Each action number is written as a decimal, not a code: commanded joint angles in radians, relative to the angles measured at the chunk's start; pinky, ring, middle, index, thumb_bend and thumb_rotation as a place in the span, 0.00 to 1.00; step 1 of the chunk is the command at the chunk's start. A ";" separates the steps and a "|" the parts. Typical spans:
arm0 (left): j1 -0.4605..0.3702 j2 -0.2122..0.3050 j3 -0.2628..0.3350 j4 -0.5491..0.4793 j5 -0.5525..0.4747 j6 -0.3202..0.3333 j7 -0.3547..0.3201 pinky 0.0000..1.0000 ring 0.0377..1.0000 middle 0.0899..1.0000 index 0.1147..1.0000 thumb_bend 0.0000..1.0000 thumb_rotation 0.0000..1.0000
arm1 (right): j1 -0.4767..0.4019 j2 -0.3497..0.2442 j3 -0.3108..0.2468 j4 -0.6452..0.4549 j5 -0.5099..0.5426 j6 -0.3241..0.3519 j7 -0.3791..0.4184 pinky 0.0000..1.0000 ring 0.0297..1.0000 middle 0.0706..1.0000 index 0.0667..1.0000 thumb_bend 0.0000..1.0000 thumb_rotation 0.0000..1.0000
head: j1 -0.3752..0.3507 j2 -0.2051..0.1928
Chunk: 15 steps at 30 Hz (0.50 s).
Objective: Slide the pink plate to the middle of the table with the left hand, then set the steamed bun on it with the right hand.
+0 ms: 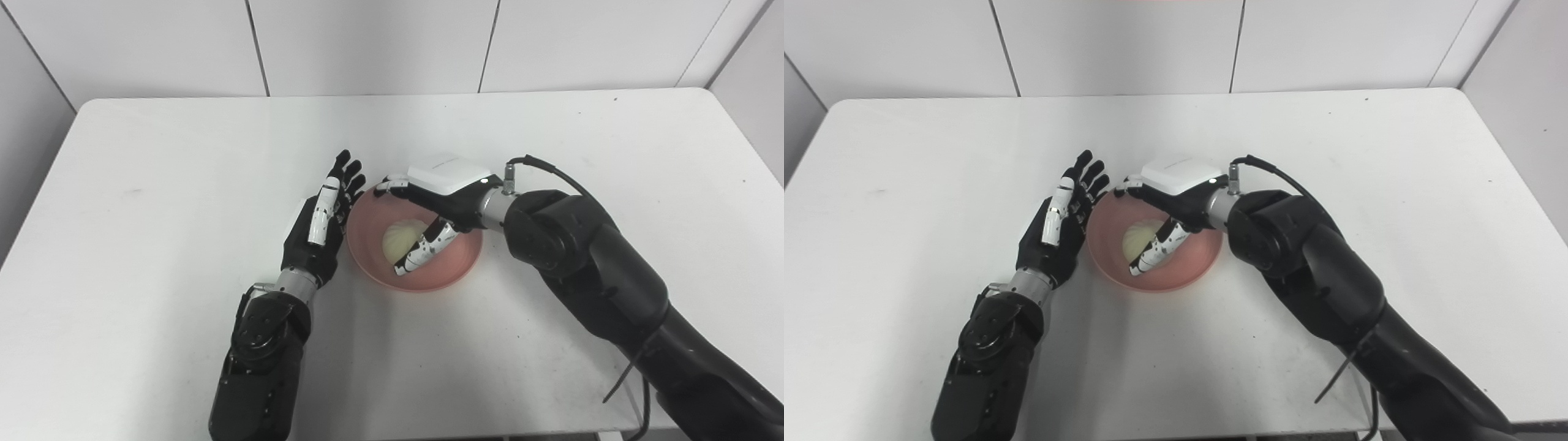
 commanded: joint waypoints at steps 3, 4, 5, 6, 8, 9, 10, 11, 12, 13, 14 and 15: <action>0.033 0.002 0.004 0.026 0.007 0.055 0.018 0.99 0.99 0.98 1.00 0.37 1.00 | -0.055 -0.004 -0.047 -0.060 0.002 0.009 0.023 0.84 0.90 0.94 0.89 0.90 0.63 | 0.000 0.001; 0.033 0.002 0.005 0.026 0.006 0.053 0.017 0.99 0.99 0.98 1.00 0.37 1.00 | -0.056 -0.001 -0.060 -0.067 0.006 0.017 0.025 0.84 0.90 0.94 0.89 0.90 0.63 | 0.000 0.001; 0.032 0.002 0.006 0.027 0.004 0.052 0.016 0.99 0.99 0.99 1.00 0.37 1.00 | -0.054 0.003 -0.075 -0.073 0.011 0.021 0.021 0.83 0.90 0.93 0.90 0.90 0.65 | -0.002 0.000; 0.032 0.002 0.006 0.027 0.004 0.051 0.015 0.99 1.00 0.99 1.00 0.37 1.00 | -0.054 0.005 -0.091 -0.081 0.015 0.018 0.012 0.82 0.90 0.93 0.89 0.91 0.65 | -0.002 -0.001; 0.032 0.002 0.006 0.025 0.004 0.052 0.015 0.99 1.00 1.00 1.00 0.36 1.00 | -0.059 0.005 -0.120 -0.095 0.024 0.012 0.006 0.81 0.89 0.92 0.90 0.91 0.67 | -0.001 -0.002; 0.032 0.002 0.006 0.025 0.004 0.053 0.015 1.00 1.00 1.00 1.00 0.36 1.00 | -0.063 0.005 -0.131 -0.101 0.026 0.012 0.010 0.81 0.89 0.92 0.90 0.90 0.68 | -0.001 -0.002; 0.031 0.003 0.007 0.027 0.003 0.054 0.015 1.00 1.00 1.00 1.00 0.36 1.00 | -0.072 0.005 -0.148 -0.106 0.036 0.018 0.015 0.81 0.89 0.91 0.90 0.90 0.69 | -0.003 -0.004; 0.031 0.003 0.007 0.028 0.003 0.054 0.015 1.00 1.00 1.00 1.00 0.36 1.00 | -0.078 0.005 -0.160 -0.110 0.043 0.021 0.018 0.77 0.87 0.90 0.90 0.90 0.70 | -0.003 -0.004; 0.030 0.002 0.009 0.030 0.002 0.058 0.017 1.00 1.00 1.00 1.00 0.36 1.00 | -0.086 0.004 -0.173 -0.114 0.045 0.025 0.018 0.76 0.87 0.90 0.90 0.90 0.70 | -0.003 -0.006; 0.030 0.001 0.011 0.030 0.001 0.060 0.018 1.00 1.00 0.99 1.00 0.36 1.00 | -0.091 0.003 -0.183 -0.117 0.046 0.027 0.018 0.71 0.84 0.88 0.89 0.90 0.72 | -0.003 -0.006; 0.031 -0.001 0.013 0.031 -0.001 0.060 0.019 1.00 1.00 0.99 1.00 0.36 1.00 | -0.091 0.005 -0.202 -0.126 0.043 0.041 0.013 0.70 0.84 0.88 0.89 0.90 0.72 | -0.002 -0.008; 0.031 -0.002 0.015 0.031 -0.003 0.060 0.019 1.00 1.00 0.99 1.00 0.36 1.00 | -0.090 0.006 -0.215 -0.132 0.042 0.052 0.010 0.68 0.82 0.87 0.89 0.86 0.73 | -0.002 -0.008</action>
